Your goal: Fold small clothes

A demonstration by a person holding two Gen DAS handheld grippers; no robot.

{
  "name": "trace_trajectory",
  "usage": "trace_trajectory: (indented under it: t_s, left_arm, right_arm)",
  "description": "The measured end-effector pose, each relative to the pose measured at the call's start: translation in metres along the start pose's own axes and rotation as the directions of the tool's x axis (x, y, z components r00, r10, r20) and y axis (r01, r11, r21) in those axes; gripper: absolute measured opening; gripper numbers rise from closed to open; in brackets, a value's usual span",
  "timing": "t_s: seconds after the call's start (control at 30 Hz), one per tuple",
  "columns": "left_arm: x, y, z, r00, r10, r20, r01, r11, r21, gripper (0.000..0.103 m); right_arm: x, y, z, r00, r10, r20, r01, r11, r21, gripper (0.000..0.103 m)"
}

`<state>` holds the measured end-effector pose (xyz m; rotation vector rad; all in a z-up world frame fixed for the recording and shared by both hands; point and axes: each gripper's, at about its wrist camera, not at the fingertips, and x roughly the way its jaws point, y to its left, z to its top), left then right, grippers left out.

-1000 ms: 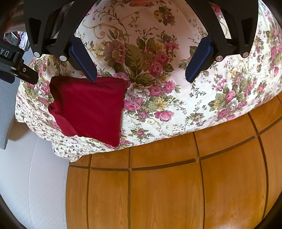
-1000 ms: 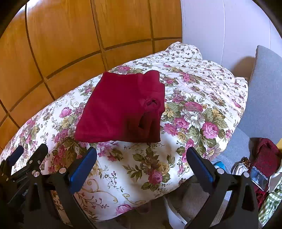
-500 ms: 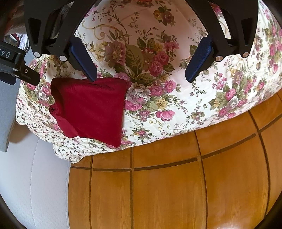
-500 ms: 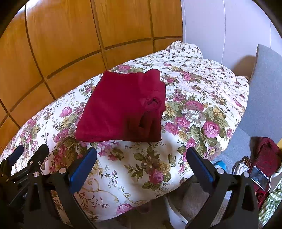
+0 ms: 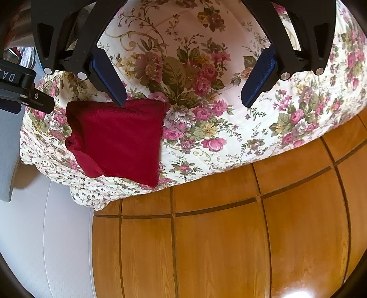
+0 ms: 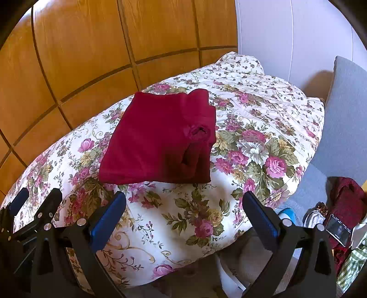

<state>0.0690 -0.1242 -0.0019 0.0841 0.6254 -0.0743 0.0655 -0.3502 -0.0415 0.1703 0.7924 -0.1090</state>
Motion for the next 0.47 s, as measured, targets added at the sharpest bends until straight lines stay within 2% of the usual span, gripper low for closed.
trace_trajectory:
  t_s: [0.3,0.47]
  left_arm:
    - [0.007,0.002,0.0,0.998,-0.021,-0.052,0.02,1.0,-0.021,0.099]
    - [0.02,0.007,-0.002,0.993,-0.05,-0.108,0.045,0.998,-0.051,0.099]
  right_arm:
    - [0.0,0.0,0.0,1.0,0.002,-0.005,-0.002,1.0,0.003,0.101]
    - [0.003,-0.004,0.002,1.0,0.01,-0.022,-0.01,1.0,0.022,0.101]
